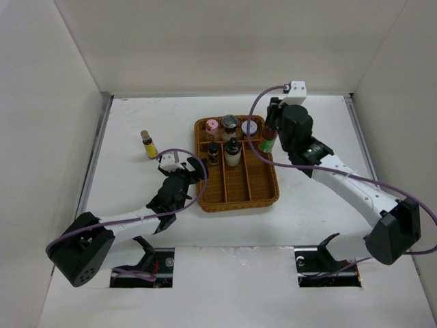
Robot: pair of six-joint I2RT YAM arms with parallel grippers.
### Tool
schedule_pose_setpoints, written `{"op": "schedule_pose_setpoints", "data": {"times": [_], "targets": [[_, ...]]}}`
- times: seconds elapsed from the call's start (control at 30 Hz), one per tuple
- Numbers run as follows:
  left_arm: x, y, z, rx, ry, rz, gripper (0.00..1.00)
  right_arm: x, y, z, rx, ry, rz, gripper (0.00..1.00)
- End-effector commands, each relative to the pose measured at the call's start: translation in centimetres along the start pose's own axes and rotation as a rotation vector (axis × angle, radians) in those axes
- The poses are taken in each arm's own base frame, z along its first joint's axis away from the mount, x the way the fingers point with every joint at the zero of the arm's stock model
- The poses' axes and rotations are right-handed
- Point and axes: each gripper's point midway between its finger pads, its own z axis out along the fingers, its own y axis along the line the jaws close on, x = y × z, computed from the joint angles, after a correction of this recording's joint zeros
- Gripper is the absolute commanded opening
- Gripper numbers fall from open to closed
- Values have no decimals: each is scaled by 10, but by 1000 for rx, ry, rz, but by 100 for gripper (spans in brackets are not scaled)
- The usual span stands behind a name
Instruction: Organize the condiment bottles
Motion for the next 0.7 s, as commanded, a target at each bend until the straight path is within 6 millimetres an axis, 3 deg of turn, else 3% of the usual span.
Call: {"op": "schedule_pose_setpoints", "data": {"times": [0.0,0.2,0.3,0.43,0.67], "targets": [[-15,-17,2,52,-43,-48,84,-18,28,4,-56,-88,83,24],[-17,-14,1,45,-50,-50,84,28,49,26,-74,-28,61,24],[-16,-14,2,41,-49,-47,84,51,51,35,-59,-14,41,24],[-13,-16,2,49,-38,-45,84,67,52,40,-46,0,24,25],[-15,-16,2,49,-44,-48,84,100,48,38,-30,56,3,50]]}}
